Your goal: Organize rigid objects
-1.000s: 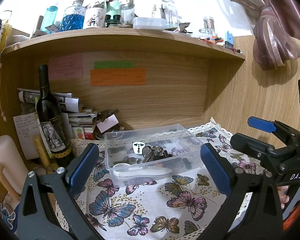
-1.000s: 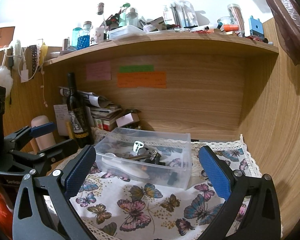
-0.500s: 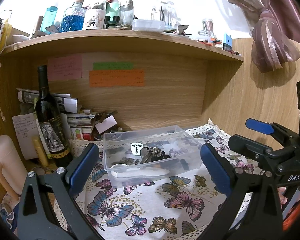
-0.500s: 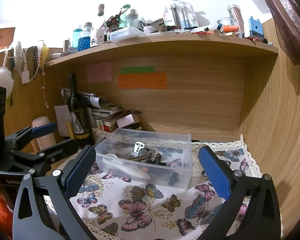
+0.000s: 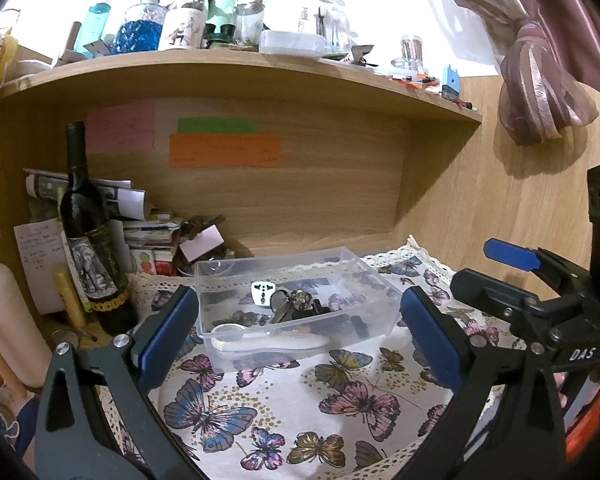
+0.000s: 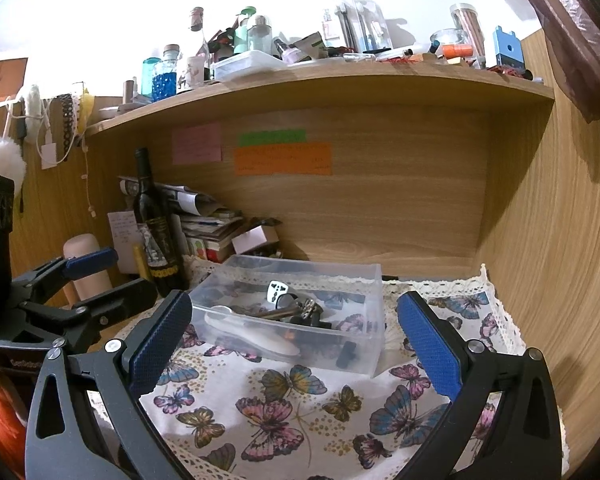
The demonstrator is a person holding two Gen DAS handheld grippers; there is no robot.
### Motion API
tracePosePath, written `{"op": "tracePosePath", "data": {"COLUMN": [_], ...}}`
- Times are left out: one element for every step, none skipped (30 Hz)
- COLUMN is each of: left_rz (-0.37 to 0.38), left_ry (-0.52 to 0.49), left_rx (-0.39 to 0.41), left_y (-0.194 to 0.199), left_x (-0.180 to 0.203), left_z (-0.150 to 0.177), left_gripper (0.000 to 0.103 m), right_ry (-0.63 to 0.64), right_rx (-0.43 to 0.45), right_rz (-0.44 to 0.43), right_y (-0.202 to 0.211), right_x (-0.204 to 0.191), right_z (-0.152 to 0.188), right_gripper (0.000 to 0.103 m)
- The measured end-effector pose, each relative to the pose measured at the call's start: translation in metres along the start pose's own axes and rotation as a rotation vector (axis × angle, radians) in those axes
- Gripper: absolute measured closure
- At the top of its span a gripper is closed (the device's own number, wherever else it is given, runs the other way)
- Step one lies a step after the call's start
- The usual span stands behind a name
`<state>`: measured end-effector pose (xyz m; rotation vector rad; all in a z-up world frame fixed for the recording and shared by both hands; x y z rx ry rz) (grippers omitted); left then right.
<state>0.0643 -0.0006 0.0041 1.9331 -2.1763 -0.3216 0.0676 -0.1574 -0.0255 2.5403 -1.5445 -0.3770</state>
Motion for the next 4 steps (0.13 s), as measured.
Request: {"op": "tracePosePath", "data": {"left_rz": [-0.002, -0.002, -0.002, -0.006], "left_ry": [0.000, -0.001, -0.002, 0.000], "left_rx": [0.000, 0.002, 0.003, 0.004], "left_y": [-0.0004, -0.0008, -0.0010, -0.0002], "left_x": [-0.0002, -0.0002, -0.0002, 0.0003], "left_z": [0.0003, 0.0004, 0.0007, 0.0012], "left_gripper": [0.000, 0.000, 0.000, 0.000], "right_ry": [-0.001, -0.003, -0.003, -0.003], "right_rx": [-0.001, -0.002, -0.003, -0.005], "right_rz": [0.001, 0.003, 0.003, 0.003], "right_y": [-0.0007, -0.0009, -0.0013, -0.0022], "right_x": [-0.0001, -0.0001, -0.0002, -0.0001], "right_z": [0.0002, 0.0008, 0.0012, 0.0016], "right_gripper": [0.000, 0.000, 0.000, 0.000]}}
Point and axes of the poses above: each gripper's, at about its wrist camera, not at the fingertips, and y roughly against the way its jaws point, x to its right, z to its underside, the point moved 2 cm from there along -y, roughly the way its jaws point, and after that the axes turned 3 degrees about -y, right-handed, at the moved point
